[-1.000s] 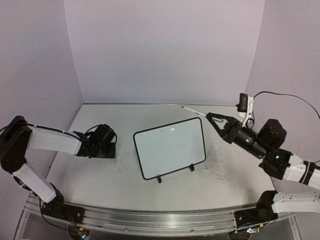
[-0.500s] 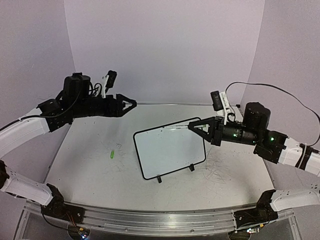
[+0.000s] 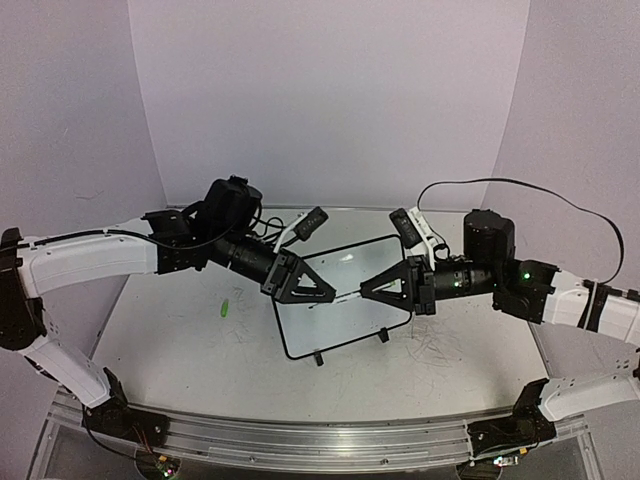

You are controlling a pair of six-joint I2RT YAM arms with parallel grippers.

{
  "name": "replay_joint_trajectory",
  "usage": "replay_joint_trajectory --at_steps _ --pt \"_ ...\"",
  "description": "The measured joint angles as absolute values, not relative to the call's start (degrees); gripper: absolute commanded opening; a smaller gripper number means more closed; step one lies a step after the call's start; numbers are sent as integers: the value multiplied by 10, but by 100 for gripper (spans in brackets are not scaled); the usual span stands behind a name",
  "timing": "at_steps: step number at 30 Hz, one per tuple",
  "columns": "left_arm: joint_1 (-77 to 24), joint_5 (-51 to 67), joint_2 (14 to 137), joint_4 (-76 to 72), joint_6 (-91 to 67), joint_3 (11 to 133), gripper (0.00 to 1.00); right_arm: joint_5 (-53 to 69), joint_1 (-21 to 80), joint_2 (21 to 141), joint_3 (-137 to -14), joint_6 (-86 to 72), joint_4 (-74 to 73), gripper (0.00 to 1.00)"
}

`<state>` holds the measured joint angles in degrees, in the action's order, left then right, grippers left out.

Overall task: Write a sentence on the whiteboard
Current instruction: Pass from the right arm to the left

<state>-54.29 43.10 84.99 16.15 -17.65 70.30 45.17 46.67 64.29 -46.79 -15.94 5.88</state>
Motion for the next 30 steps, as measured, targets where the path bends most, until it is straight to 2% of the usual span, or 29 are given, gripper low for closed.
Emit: replay_joint_trajectory --at_steps 2,8,18,20,22,24,25,27,30 --pt "-547 444 856 164 -173 705 50 458 467 643 -470 -159 59 0" --pt "-555 472 864 166 -167 713 46 458 467 643 -473 -158 59 0" --pt "-556 480 864 165 -157 713 4 452 467 631 -473 -159 62 0" --pt "-556 480 863 165 -150 713 0 451 466 631 -473 -160 61 10" --pt "-556 479 860 166 -144 713 0 450 466 630 -472 -163 61 35" --pt "-557 472 857 168 -138 713 0 442 467 629 -472 -175 62 55" --pt "-558 466 857 173 -135 715 0 440 467 628 -472 -182 62 62" --pt "-558 457 857 186 -131 716 0 446 467 627 -472 -190 63 66" --pt "-557 450 857 208 -120 719 0 465 467 627 -472 -208 62 62"
